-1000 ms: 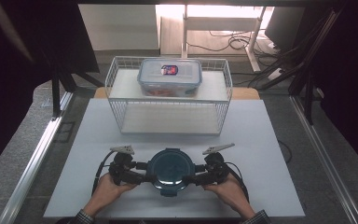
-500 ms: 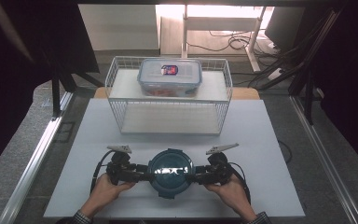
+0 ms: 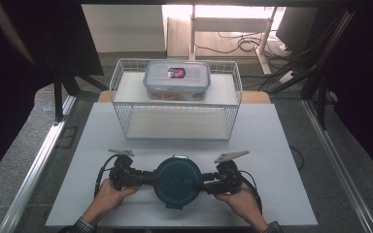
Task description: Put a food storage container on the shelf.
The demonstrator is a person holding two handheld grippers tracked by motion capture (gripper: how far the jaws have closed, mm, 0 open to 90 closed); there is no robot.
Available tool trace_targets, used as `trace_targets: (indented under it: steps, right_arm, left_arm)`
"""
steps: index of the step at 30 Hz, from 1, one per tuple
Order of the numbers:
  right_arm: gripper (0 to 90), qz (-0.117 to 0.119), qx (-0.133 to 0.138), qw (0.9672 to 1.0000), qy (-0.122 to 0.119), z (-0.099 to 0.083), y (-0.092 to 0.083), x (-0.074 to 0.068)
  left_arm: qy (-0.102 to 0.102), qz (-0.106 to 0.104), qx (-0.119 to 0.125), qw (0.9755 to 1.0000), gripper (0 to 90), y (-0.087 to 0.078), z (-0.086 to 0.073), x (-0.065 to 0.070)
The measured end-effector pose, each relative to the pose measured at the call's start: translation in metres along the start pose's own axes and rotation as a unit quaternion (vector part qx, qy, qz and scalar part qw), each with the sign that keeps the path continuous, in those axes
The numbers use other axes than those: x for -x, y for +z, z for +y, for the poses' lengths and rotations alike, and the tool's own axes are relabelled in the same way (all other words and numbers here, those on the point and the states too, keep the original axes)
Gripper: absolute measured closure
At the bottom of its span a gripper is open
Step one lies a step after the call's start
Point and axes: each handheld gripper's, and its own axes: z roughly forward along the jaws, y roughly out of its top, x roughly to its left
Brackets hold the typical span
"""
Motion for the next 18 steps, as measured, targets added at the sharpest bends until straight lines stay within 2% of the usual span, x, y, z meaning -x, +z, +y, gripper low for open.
trace_targets:
  steps: [2,4,7,14,18]
  right_arm:
    - [41.4,-0.002,0.000,1.0000,0.005,-0.002,0.000,-0.002]
    - [41.7,0.005,0.003,0.9997,0.025,-0.006,0.000,-0.003]
    - [47.5,0.012,0.010,0.9988,0.046,-0.007,-0.003,-0.003]
    - [53.6,0.027,0.024,0.9945,0.098,-0.010,-0.007,-0.001]
    - [55.1,0.026,0.028,0.9933,0.109,-0.012,-0.010,-0.003]
  left_arm:
    - [0.003,0.006,0.002,1.0000,48.0,-0.001,-0.003,0.003]
    - [0.007,0.013,0.005,0.9999,48.4,-0.003,-0.006,0.007]
    - [0.009,0.019,0.012,0.9997,49.6,-0.005,-0.010,0.012]
    - [-0.019,0.022,0.045,0.9986,53.9,-0.007,-0.020,0.019]
    - [-0.029,0.024,0.056,0.9978,56.2,-0.008,-0.022,0.025]
